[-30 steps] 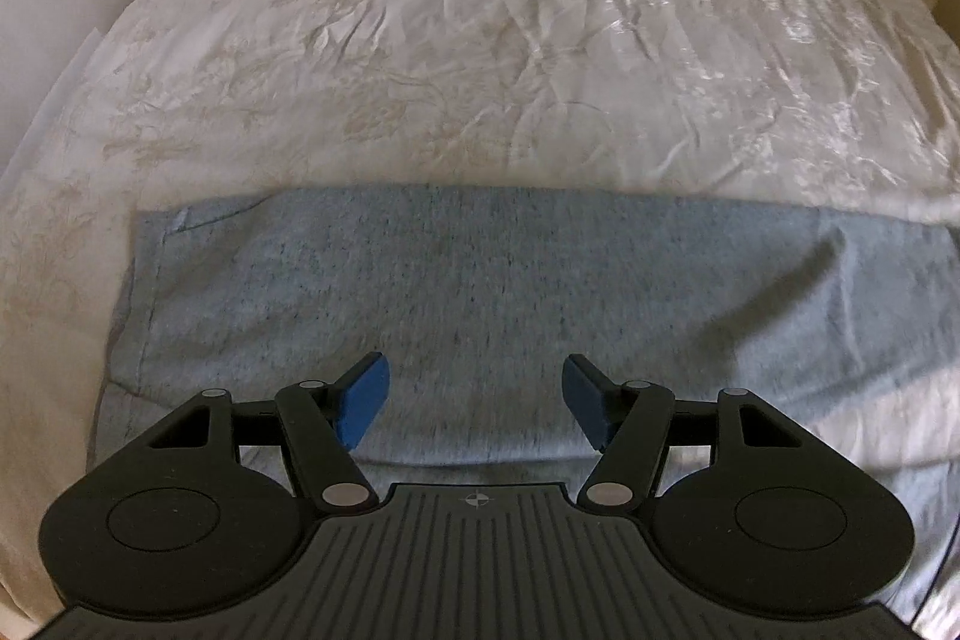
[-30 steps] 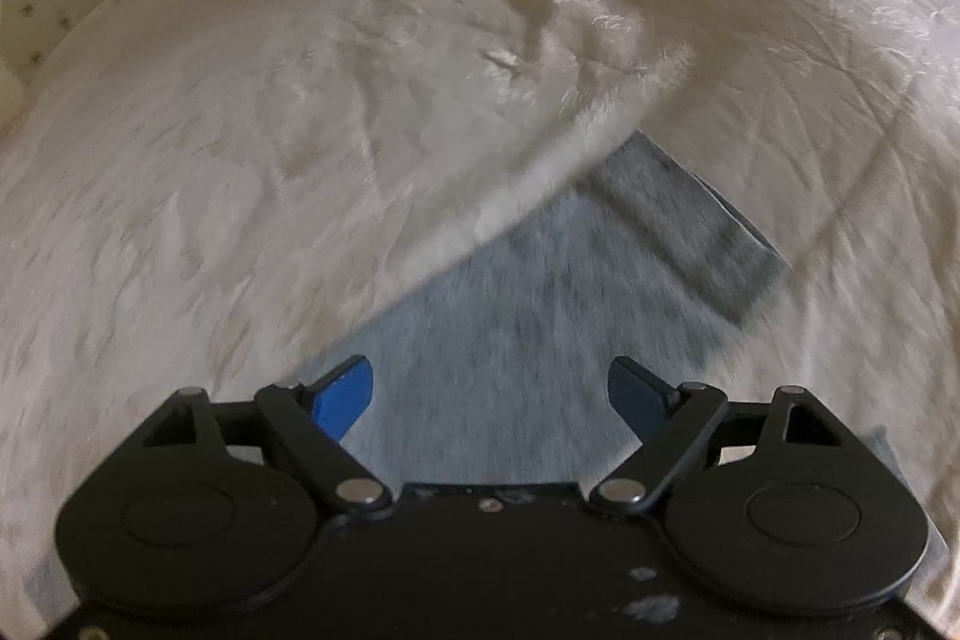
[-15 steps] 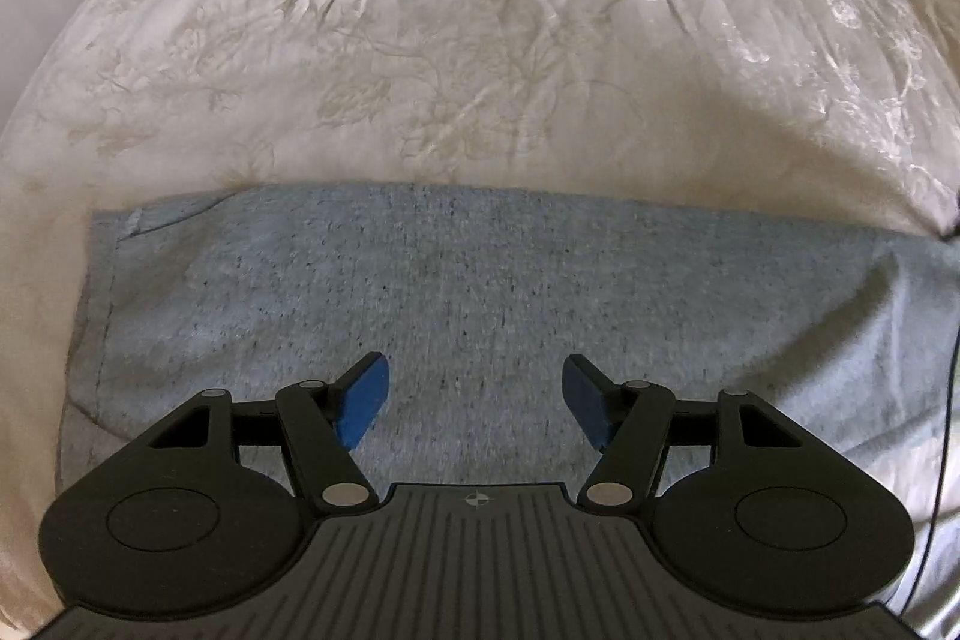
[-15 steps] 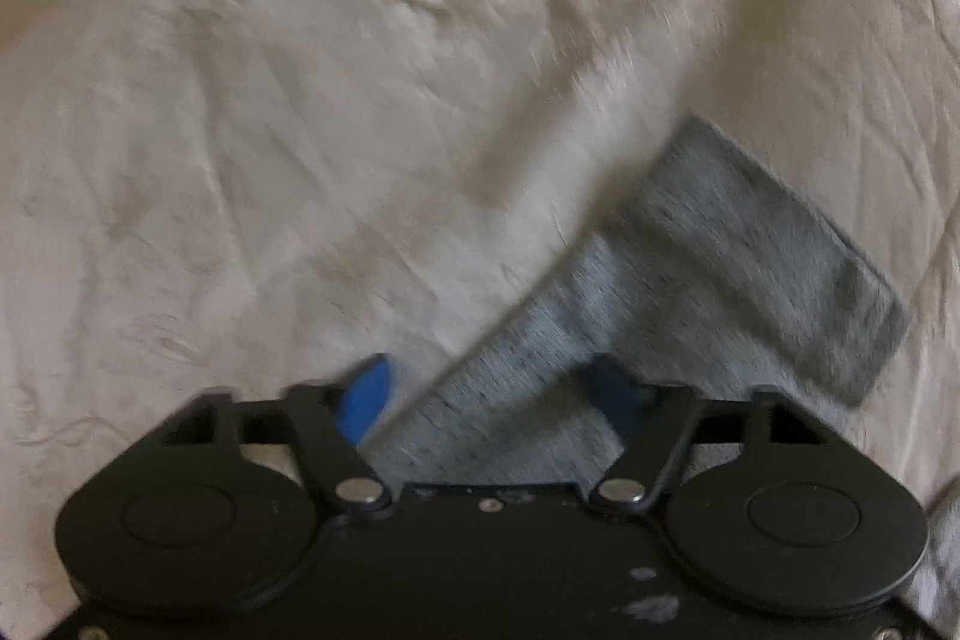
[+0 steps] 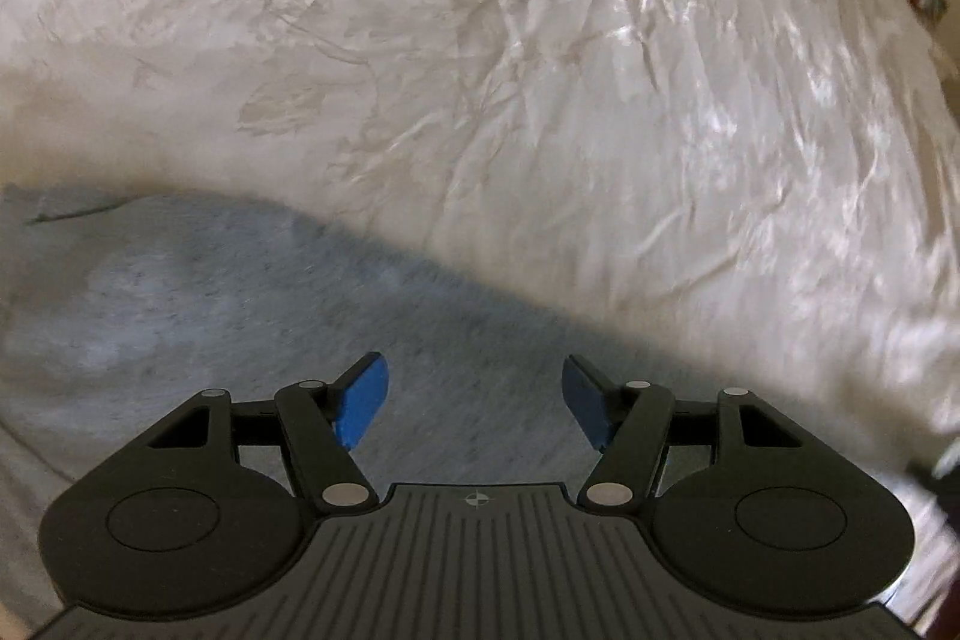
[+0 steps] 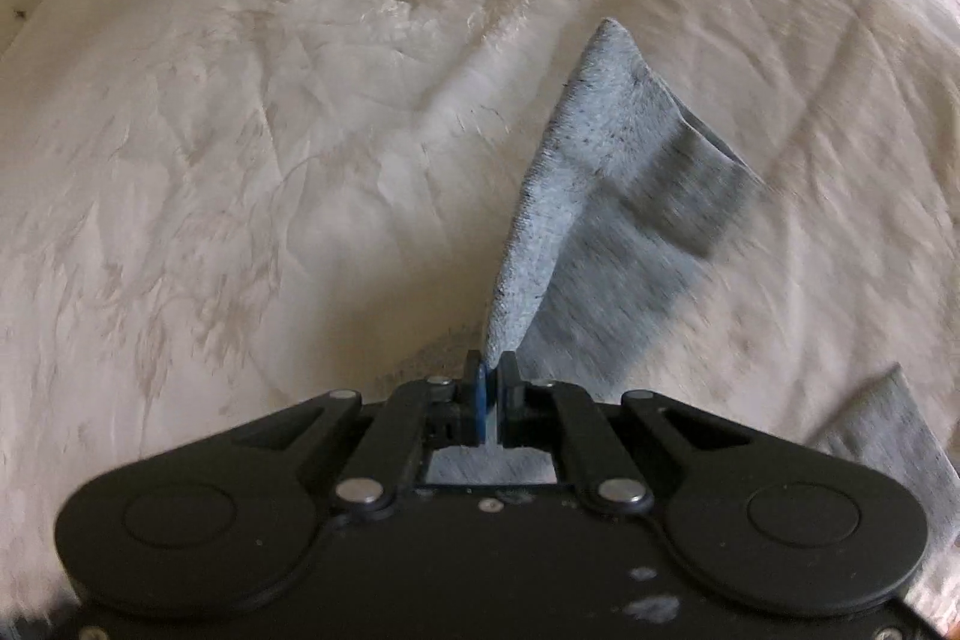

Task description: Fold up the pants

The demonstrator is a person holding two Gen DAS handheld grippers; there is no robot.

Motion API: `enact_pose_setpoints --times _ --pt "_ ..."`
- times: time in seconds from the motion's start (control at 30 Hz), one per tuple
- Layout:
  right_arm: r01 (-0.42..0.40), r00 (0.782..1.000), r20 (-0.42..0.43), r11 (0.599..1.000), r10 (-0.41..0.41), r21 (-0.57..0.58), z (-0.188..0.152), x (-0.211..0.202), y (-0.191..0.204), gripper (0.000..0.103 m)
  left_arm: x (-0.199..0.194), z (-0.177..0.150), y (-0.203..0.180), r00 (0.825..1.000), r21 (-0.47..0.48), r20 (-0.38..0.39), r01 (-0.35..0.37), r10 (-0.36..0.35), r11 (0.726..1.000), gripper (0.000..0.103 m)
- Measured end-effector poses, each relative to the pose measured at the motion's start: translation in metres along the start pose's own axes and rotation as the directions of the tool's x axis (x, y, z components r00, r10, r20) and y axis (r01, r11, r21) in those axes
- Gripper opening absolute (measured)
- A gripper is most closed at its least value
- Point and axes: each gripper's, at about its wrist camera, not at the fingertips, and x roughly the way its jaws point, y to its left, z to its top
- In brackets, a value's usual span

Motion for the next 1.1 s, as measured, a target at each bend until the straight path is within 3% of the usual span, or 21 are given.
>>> enact_pose_setpoints --times 0.2,0.53,0.57,0.6,0.63,0.67,0.73,0.9,1.1 --pt "-0.015 1.0 -0.005 1.0 0.015 0.003 -0.016 -0.008 -0.006 0.004 0.023 0.029 0.002 0.999 -0.076 -0.041 0.007 -0.01 0.997 0.063" --pt "-0.037 0.999 -0.005 0.999 0.037 0.015 -0.015 -0.008 -0.008 0.004 0.074 0.04 0.004 0.985 -0.142 -0.171 -0.01 -0.015 0.99 0.063" --pt "-0.038 0.999 -0.005 0.999 0.038 0.012 -0.015 -0.008 -0.008 0.004 0.083 0.041 0.004 0.979 -0.145 -0.201 -0.004 -0.025 0.989 0.06" --pt "-0.04 0.999 -0.005 0.999 0.04 0.01 -0.016 -0.009 -0.009 0.004 0.091 0.043 0.005 0.973 -0.156 -0.229 0.001 -0.037 0.988 0.032" --pt "-0.042 0.999 -0.004 0.999 0.042 0.009 -0.016 -0.01 -0.009 0.004 0.096 0.042 0.008 0.967 -0.178 -0.247 0.014 -0.059 0.984 0.011" --pt "-0.047 0.999 0.0 0.999 0.047 0.007 -0.017 -0.012 -0.01 0.004 0.097 0.04 0.011 0.965 -0.204 -0.251 0.024 -0.076 0.979 0.003" --pt "-0.055 0.998 0.011 0.998 0.055 0.009 -0.019 -0.017 -0.012 0.004 0.084 0.035 0.012 0.975 -0.205 -0.204 0.05 -0.093 0.977 0.003" --pt "-0.066 0.997 0.036 0.998 0.066 0.005 -0.031 -0.041 -0.022 0.004 0.013 0.002 -0.002 0.997 -0.038 -0.051 0.064 -0.066 0.997 0.003" --pt "-0.072 0.996 0.055 0.997 0.072 0.008 -0.063 -0.081 -0.051 0.004 -0.065 -0.055 0.01 0.994 0.078 0.065 0.087 -0.092 0.993 0.003"
